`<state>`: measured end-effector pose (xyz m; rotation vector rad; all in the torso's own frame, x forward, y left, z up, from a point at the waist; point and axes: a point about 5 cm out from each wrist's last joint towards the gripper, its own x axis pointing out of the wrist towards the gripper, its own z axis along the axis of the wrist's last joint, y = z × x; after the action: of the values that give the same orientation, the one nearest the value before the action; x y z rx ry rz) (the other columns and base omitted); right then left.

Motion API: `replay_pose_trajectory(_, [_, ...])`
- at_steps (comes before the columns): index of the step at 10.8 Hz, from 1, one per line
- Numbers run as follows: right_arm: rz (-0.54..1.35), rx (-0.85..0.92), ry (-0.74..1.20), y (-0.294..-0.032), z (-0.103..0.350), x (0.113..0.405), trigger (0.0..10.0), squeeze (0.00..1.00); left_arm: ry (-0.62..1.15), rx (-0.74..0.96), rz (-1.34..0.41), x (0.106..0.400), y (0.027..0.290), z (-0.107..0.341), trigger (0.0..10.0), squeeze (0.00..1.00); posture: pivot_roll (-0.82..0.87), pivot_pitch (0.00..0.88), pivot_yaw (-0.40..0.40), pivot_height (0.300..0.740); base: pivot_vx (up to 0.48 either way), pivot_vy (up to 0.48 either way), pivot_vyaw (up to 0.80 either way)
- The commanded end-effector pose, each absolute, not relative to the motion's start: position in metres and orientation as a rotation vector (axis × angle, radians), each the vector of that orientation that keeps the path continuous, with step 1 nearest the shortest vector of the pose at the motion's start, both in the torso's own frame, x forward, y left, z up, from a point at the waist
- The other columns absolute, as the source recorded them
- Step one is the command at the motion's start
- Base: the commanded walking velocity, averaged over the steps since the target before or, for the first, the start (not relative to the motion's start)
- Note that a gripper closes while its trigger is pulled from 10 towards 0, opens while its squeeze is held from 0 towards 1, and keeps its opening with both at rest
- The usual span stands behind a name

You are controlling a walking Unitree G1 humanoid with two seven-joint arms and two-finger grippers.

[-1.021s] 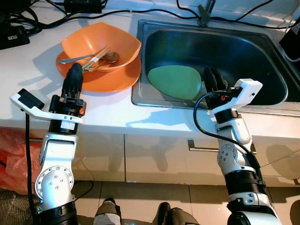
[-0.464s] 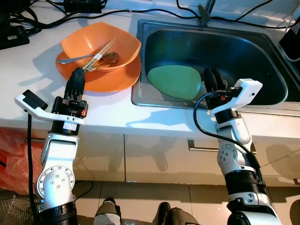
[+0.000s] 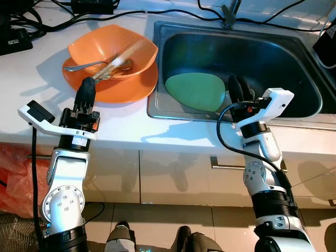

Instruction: Kitchen organization

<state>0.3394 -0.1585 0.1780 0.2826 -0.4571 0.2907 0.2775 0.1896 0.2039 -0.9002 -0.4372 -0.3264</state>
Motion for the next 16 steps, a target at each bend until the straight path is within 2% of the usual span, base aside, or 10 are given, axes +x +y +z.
replay_pose_trajectory(1, [0.274, 0.296, -0.408, -0.162, 0.166, 0.34, 10.0, 0.0, -0.425, -0.894, -0.321, 0.279, 0.187, 0.204, 0.0, 0.0, 0.22, 0.196, -0.082, 0.74, 0.0, 0.0, 0.0])
replay_pose_trajectory(4, [0.271, 0.299, -0.407, -0.162, 0.166, 0.34, 10.0, 0.0, -0.449, -0.887, -0.297, 0.28, 0.19, 0.206, 0.0, 0.0, 0.22, 0.197, -0.082, 0.74, 0.0, 0.0, 0.0])
replay_pose_trajectory(6, [0.272, 0.3, -0.402, -0.161, 0.166, 0.34, 10.0, 0.0, -0.521, -0.875, -0.31, 0.279, 0.192, 0.225, 0.0, 0.0, 0.22, 0.196, -0.082, 0.74, 0.0, 0.0, 0.0])
replay_pose_trajectory(10, [0.266, 0.299, -0.396, -0.162, 0.165, 0.341, 10.0, 0.0, -0.619, -0.849, -0.457, 0.276, 0.171, 0.269, 0.0, 0.0, 0.22, 0.195, -0.083, 0.74, 0.0, 0.0, 0.0])
replay_pose_trajectory(11, [0.267, 0.3, -0.392, -0.162, 0.165, 0.341, 10.0, 0.0, -0.614, -0.839, -0.553, 0.275, 0.157, 0.279, 7.8, 0.0, 0.22, 0.195, -0.081, 0.74, 0.0, 0.0, 0.0])
replay_pose_trajectory(12, [0.267, 0.299, -0.39, -0.161, 0.165, 0.341, 10.0, 0.0, -0.601, -0.811, -0.603, 0.273, 0.151, 0.281, 10.0, 0.0, 0.21, 0.194, -0.081, 0.74, 0.0, 0.0, 0.0])
replay_pose_trajectory(13, [0.259, 0.311, -0.386, -0.162, 0.164, 0.342, 10.0, 0.0, -0.568, -0.806, -0.674, 0.272, 0.128, 0.291, 10.0, 0.0, 0.21, 0.191, -0.077, 0.74, 0.0, 0.0, 0.0])
replay_pose_trajectory(16, [0.195, 0.389, -0.377, -0.173, 0.164, 0.345, 10.0, 0.0, -0.499, -0.808, -0.775, 0.272, 0.098, 0.29, 10.0, 0.0, 0.21, 0.179, -0.069, 0.74, 0.0, 0.0, 0.0])
